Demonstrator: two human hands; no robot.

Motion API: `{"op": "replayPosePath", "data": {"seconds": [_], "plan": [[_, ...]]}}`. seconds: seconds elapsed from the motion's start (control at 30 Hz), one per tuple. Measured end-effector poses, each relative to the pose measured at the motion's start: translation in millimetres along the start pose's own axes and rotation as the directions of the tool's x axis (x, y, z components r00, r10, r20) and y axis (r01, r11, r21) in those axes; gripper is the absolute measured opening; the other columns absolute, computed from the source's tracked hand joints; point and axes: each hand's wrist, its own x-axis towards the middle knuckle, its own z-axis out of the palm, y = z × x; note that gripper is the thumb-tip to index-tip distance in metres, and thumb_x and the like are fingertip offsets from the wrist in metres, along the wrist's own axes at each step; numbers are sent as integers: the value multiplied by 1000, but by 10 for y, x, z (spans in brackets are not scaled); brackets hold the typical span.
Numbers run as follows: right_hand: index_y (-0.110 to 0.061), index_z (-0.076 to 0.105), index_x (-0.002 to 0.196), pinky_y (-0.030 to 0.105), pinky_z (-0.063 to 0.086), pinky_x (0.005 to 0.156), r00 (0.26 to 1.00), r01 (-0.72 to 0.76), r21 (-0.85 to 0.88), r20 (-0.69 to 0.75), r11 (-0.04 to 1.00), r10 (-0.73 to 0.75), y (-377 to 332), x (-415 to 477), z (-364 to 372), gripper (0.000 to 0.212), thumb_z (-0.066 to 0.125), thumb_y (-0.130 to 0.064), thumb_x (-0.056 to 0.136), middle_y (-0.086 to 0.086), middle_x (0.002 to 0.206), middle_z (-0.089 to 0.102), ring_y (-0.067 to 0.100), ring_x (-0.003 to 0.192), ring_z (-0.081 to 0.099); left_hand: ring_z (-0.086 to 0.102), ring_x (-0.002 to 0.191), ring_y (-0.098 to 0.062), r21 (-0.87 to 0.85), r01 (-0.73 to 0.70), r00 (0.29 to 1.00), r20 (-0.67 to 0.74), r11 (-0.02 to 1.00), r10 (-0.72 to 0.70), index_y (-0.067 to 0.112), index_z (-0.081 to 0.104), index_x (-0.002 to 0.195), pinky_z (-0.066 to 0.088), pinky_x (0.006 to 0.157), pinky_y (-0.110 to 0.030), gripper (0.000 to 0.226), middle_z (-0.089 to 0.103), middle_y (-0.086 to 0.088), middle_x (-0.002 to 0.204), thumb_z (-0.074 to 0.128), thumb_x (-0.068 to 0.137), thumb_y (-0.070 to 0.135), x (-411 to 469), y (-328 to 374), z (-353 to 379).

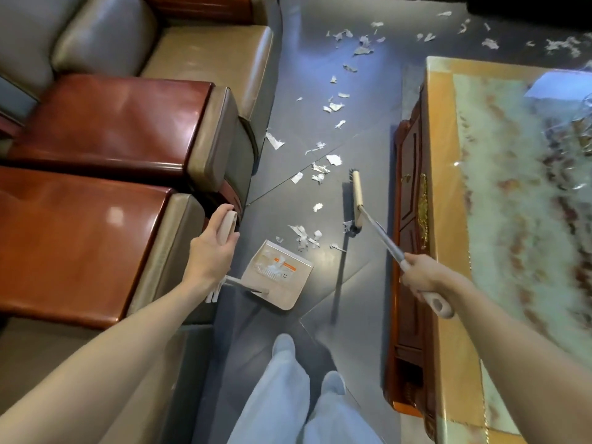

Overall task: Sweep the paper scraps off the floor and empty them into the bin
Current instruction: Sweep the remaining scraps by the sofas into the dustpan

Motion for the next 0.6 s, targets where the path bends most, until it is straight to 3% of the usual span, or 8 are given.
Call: {"op": "replayPosePath", "data": {"seconds": [0.1,0.2,0.33,0.47,0.6], "plan": [[-11,31,144,28,43,43,997,5,23,77,1000,-7,-148,93,264,55,41,-1,91,13,71,54,17,46,49,60,62,-17,17,7,1000,18,1000,-7,57,41,124,52,58,-32,47,63,5,85,57,96,23,164,-38,-76],[-16,27,148,25,42,42,990,40,-34,134,999,-35,-292,99,410,57,35,-7,93,11,71,53,15,42,49,59,59,-15,27,15,999,44,1000,-17,56,42,125,50,55,-28,47,64,5,83,57,96,23,256,-107,-155],[-24,24,150,27,44,44,971,97,-72,227,993,-78,-515,50,407,62,37,-6,92,8,65,54,12,41,48,59,66,-16,27,7,996,92,1000,-9,48,44,133,49,63,-29,48,65,-1,92,58,95,22,374,-162,-226],[-29,24,151,24,42,42,972,89,-124,230,988,-59,-678,-17,214,66,44,-5,92,9,72,56,13,47,48,61,74,-23,27,12,993,119,1000,-15,47,41,135,53,71,-38,50,66,-8,98,57,95,22,508,-135,-265],[-32,25,150,23,44,41,981,86,-181,188,980,-52,-778,-72,-81,70,48,-5,90,7,66,58,12,41,49,63,78,-26,40,8,991,132,999,-13,48,38,136,55,71,-39,52,65,-9,104,58,96,22,555,-152,-291]]}}
